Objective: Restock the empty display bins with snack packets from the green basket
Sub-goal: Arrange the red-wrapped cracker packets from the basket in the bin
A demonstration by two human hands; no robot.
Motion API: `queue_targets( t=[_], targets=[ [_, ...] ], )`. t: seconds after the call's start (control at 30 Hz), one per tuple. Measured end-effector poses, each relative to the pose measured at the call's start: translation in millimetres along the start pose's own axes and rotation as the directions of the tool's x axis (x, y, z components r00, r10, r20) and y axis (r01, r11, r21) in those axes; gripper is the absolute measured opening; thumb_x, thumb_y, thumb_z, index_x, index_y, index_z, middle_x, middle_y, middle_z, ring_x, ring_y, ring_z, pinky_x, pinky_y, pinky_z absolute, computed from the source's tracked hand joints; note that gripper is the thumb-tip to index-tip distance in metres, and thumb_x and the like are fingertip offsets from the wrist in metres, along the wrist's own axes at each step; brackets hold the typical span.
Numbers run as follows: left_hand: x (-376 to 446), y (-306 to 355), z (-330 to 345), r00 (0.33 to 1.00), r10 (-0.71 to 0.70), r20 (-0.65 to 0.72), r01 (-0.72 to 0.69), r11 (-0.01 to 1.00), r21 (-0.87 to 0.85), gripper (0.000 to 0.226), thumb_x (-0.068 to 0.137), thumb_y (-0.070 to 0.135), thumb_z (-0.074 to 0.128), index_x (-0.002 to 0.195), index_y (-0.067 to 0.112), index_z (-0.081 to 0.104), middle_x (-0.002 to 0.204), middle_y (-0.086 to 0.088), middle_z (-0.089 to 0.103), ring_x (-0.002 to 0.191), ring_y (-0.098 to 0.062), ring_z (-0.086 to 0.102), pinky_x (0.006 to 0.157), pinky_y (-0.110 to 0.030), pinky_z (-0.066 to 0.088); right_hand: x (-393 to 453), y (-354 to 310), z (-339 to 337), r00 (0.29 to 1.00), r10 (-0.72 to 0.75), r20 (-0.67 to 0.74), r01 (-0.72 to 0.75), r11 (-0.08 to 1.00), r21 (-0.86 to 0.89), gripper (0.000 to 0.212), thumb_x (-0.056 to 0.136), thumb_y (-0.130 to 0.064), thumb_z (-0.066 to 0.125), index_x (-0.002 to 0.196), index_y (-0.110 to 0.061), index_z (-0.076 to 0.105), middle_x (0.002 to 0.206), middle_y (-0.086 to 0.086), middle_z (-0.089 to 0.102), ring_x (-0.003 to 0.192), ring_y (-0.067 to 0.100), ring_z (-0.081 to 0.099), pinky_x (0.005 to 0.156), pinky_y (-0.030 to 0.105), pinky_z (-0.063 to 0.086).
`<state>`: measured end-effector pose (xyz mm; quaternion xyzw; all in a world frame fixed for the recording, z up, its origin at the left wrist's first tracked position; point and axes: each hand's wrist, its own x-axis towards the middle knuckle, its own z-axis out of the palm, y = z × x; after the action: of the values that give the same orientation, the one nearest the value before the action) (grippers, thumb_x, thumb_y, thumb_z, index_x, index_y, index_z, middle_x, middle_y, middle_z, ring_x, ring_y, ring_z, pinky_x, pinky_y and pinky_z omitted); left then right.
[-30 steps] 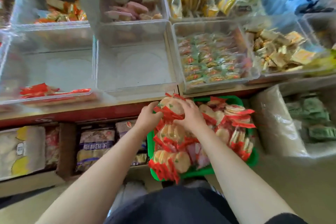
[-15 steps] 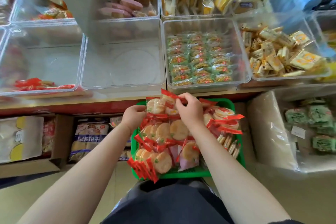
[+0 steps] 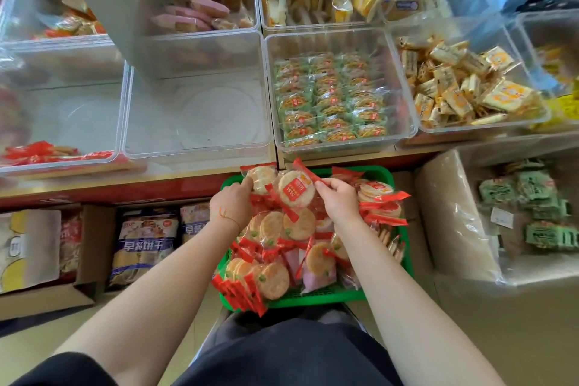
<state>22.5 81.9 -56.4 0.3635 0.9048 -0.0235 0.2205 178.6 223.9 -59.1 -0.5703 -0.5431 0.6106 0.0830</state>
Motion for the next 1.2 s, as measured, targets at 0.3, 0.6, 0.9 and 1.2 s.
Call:
queue_targets(
  t=[0.3,0.6,0.9,1.2],
  targets=[
    [7,-10,8,0.997,-0.081,-0.014,0.075,0.966,-0.249,0.047,0.089,0.028,0.055,0.135,0.023,0.047,0.117,-0.008,0.056,0.112,-0.029,0.051,0.08,-0.042,0.052,-1,-7,4,0.972,0.191,0.139,-0.221,0.943,0.247,0.011,0.097,-0.02,0.056,0.1,-0.021,0.067,0.111,0.007,0.068,0.104,0.021,0.063,0.098,0.042,0.051],
    [25,1,-10,0.929,-0.135,0.345,0.356,0.582,-0.731,0.055,0.088,0.006,0.048,0.137,0.028,0.054,0.096,-0.004,0.068,0.063,-0.017,0.056,0.056,-0.033,0.049,9,-13,37,0.95,0.18,0.256,-0.211,0.972,0.099,0.02,0.099,-0.028,0.059,0.106,-0.01,0.064,0.112,0.011,0.069,0.109,0.027,0.064,0.099,0.049,0.051],
    [16,-14,-32,0.961,-0.06,0.27,0.257,0.55,-0.795,0.057,0.085,-0.008,0.049,0.122,0.034,0.063,0.11,-0.001,0.065,0.082,-0.026,0.067,0.071,-0.037,0.059,14,-11,31,0.896,0.242,0.371,-0.323,0.93,0.174,0.024,0.102,-0.024,0.054,0.117,-0.008,0.061,0.098,0.005,0.072,0.092,0.021,0.068,0.069,0.033,0.052],
    [-12,-30,-50,0.993,-0.112,0.046,0.105,0.617,-0.78,0.03,0.083,0.041,0.074,0.107,0.024,0.069,0.093,0.002,0.071,0.083,-0.015,0.068,0.069,-0.032,0.06,-7,-17,22,0.855,0.16,0.494,-0.404,0.803,0.439,0.042,0.101,-0.027,0.054,0.136,-0.004,0.054,0.122,0.017,0.067,0.096,0.024,0.071,0.071,0.035,0.059]
  ],
)
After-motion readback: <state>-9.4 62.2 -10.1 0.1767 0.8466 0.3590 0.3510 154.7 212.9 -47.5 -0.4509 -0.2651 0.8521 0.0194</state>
